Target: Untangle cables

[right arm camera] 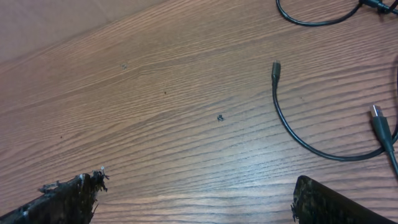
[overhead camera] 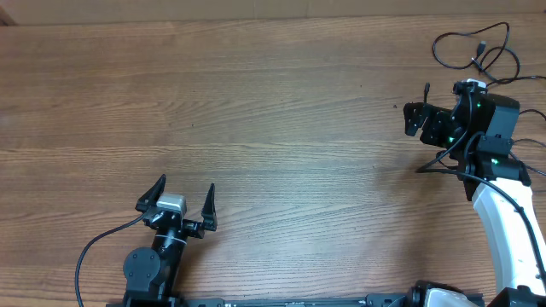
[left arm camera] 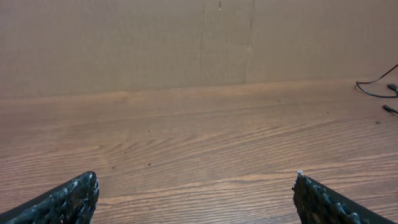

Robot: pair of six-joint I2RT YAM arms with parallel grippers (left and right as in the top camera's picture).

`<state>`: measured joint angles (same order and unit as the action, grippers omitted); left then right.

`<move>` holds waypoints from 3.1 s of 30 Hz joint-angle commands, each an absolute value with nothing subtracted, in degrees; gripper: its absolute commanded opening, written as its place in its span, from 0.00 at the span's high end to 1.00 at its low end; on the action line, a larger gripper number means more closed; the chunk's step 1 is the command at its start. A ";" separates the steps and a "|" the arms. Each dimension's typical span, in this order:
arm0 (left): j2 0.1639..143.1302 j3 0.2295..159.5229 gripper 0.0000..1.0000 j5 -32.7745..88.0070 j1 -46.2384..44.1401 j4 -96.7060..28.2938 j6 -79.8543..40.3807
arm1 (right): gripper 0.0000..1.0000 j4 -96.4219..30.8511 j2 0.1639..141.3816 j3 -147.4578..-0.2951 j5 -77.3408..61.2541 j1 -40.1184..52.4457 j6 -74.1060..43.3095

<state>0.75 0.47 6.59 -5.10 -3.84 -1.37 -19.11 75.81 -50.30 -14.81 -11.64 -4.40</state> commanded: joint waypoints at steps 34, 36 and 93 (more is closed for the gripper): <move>0.21 0.27 0.00 5.78 -4.78 -4.05 -2.35 | 0.00 -18.81 75.90 -50.63 -14.59 -11.57 -4.01; 0.21 0.27 0.00 5.78 -4.78 -4.05 -2.35 | 0.00 -18.81 75.90 -50.63 -14.59 -11.57 -4.01; 0.25 0.27 0.01 5.78 -4.78 -4.05 -2.35 | 0.00 -3.92 -0.03 -0.43 -10.09 -4.73 -2.79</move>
